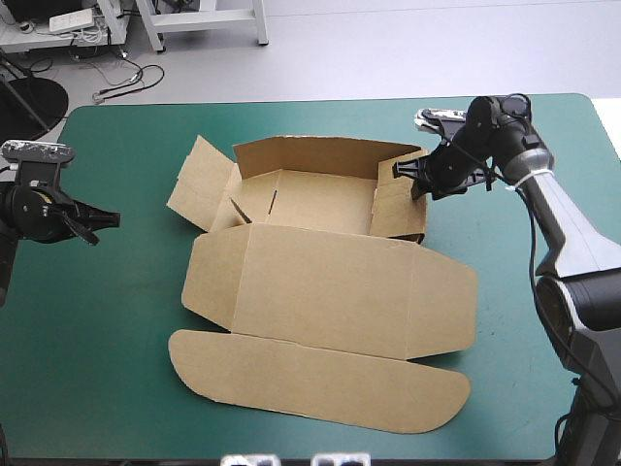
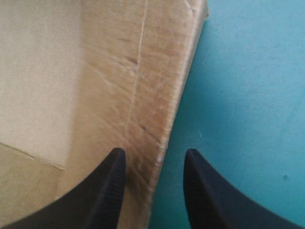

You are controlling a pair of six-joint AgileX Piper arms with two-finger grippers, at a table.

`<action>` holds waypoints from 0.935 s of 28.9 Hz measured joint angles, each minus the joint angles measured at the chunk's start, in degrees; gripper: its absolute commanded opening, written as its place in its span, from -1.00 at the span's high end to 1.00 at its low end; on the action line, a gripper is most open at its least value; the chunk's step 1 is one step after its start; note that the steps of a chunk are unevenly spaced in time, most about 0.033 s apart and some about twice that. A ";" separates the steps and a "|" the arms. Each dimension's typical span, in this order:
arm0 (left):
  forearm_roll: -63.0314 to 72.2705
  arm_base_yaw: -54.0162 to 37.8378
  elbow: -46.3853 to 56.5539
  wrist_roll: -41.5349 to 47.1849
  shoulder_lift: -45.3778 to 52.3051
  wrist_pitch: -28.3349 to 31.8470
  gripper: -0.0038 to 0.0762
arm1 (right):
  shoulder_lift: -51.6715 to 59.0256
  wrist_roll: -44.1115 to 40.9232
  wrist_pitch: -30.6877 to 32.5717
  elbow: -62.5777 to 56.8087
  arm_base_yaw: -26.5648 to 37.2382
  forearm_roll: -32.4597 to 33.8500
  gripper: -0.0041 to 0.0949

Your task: Fold the box

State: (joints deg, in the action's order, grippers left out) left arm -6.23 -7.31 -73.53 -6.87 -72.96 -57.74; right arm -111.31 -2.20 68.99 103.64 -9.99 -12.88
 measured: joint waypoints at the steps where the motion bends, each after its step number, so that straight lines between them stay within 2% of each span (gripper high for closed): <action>1: 0.00 0.00 0.00 0.00 0.00 0.00 0.93 | -0.82 0.07 -0.23 0.00 0.00 -0.27 0.16; 4: 0.00 -0.06 0.00 0.00 0.00 0.05 0.93 | -3.08 1.84 -1.04 -0.04 0.00 -2.16 0.17; 6: 0.00 -0.06 0.00 0.00 0.00 0.20 0.93 | -4.11 4.34 -1.98 -0.04 0.00 -3.84 0.26; 8: 0.00 -0.06 0.00 0.00 0.00 0.98 0.93 | -4.86 5.94 -3.06 -0.04 0.00 -5.32 0.45; 11: 0.00 -0.06 0.00 0.00 0.00 2.11 0.93 | -5.42 7.23 -4.74 -0.04 0.05 -7.08 0.91; 12: 0.00 -0.06 0.00 0.00 0.00 2.28 0.93 | -5.49 7.79 -5.14 -0.04 0.05 -7.54 0.95; 21: 0.77 -1.59 0.00 0.13 0.00 4.46 0.92 | -5.59 9.42 -3.10 -0.04 0.00 -9.02 0.95; 27: 6.23 -10.23 0.00 0.06 0.00 5.17 0.92 | 0.48 10.39 -2.32 -0.36 0.06 -8.05 0.95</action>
State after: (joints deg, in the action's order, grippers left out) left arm 0.00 -17.53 -73.53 -6.81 -72.96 -52.58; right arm -110.83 8.19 66.67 103.28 -9.93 -20.93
